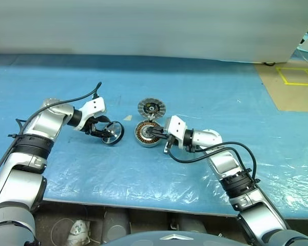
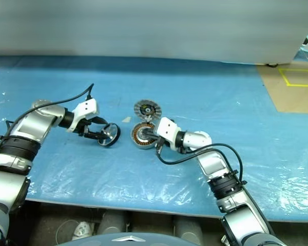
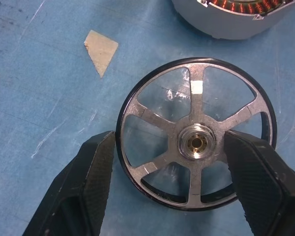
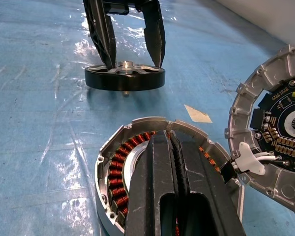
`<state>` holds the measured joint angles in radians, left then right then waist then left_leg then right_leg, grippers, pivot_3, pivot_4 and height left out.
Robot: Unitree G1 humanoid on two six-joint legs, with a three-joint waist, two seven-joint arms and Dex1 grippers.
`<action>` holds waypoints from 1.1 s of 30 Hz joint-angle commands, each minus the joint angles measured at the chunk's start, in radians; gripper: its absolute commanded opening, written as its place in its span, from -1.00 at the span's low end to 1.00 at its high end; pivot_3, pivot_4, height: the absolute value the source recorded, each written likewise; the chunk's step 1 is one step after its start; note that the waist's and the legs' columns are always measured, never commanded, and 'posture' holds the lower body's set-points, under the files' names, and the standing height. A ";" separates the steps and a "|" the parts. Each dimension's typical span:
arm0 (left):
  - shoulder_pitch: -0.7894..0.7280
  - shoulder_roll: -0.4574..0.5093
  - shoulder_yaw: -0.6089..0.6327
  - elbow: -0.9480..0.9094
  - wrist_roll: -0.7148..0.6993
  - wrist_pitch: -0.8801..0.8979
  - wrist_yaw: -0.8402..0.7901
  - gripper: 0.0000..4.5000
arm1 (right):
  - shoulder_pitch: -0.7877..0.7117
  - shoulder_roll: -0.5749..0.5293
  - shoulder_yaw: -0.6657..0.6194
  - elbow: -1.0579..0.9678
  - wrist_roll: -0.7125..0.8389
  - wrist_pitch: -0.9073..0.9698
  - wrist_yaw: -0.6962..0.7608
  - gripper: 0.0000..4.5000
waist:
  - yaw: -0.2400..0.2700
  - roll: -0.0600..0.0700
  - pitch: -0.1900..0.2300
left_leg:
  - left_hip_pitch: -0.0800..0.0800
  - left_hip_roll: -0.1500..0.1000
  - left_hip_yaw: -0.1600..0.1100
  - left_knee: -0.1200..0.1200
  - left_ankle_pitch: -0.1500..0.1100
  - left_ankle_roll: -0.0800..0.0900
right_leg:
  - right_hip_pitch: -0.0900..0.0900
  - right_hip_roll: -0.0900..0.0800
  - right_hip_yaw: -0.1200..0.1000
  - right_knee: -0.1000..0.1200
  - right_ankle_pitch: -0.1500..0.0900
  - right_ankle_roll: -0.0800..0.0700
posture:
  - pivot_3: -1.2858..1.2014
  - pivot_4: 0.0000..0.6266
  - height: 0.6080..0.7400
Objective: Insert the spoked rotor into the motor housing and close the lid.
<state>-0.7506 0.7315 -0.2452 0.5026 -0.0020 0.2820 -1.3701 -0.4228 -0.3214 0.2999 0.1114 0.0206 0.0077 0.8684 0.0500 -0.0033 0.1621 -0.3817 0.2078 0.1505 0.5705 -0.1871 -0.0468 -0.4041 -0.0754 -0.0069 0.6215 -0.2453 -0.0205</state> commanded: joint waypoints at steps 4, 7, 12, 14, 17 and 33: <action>-0.016 0.009 0.022 -0.016 0.001 -0.012 0.031 0.95 | -0.010 0.005 0.001 0.002 0.003 -0.015 -0.005 -1.00 | 0.000 0.000 0.000 | 0.000 0.000 0.000 0.000 0.000 0.000 | 0.000 0.000 0.000 0.000 0.000 0.000 | 0.03 -0.52 1.00; -0.030 0.014 0.028 -0.009 -0.002 -0.003 0.039 0.95 | -0.011 0.007 0.000 0.004 0.003 -0.017 -0.004 -1.00 | 0.000 0.000 0.000 | 0.000 0.000 0.000 0.000 0.000 0.000 | 0.000 0.000 0.000 0.000 0.000 0.000 | 0.03 -0.52 1.00; -0.026 0.015 0.032 -0.021 -0.009 -0.006 0.043 0.95 | -0.011 0.010 0.002 0.006 0.002 -0.019 -0.004 -1.00 | 0.000 0.000 0.000 | 0.000 0.000 0.000 0.000 0.000 0.000 | 0.000 0.000 0.000 0.000 0.000 0.000 | 0.03 -0.52 1.00; -0.019 0.017 0.030 -0.041 -0.017 -0.007 0.029 0.95 | -0.011 0.011 0.002 0.008 0.001 -0.019 -0.004 -1.00 | 0.000 0.000 0.000 | 0.000 0.000 0.000 0.000 0.000 0.000 | 0.000 0.000 0.000 0.000 0.000 0.000 | 0.03 -0.52 1.00; -0.011 0.019 0.030 -0.070 -0.034 0.019 0.006 0.95 | -0.010 0.011 0.004 0.012 -0.002 -0.021 -0.004 -1.00 | 0.000 0.000 0.000 | 0.000 0.000 0.000 0.000 0.000 0.000 | 0.000 0.000 0.000 0.000 0.000 0.000 | 0.03 -0.52 1.00; 0.033 0.013 0.014 -0.104 -0.026 0.082 0.021 0.95 | -0.009 0.010 0.003 0.012 -0.002 -0.023 -0.005 -1.00 | -0.002 0.000 0.000 | 0.000 0.000 0.000 0.000 0.000 0.000 | 0.000 0.000 0.000 0.000 0.000 0.000 | 0.03 -0.52 1.00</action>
<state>-0.7165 0.7371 -0.2418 0.4093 -0.0276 0.3750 -1.3570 -0.4230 -0.3140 0.3044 0.1410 0.0153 0.0037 0.8676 0.0483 -0.0033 0.1621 -0.3819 0.2079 0.1504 0.5704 -0.1871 -0.0468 -0.4043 -0.0753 -0.0071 0.6211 -0.2453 -0.0205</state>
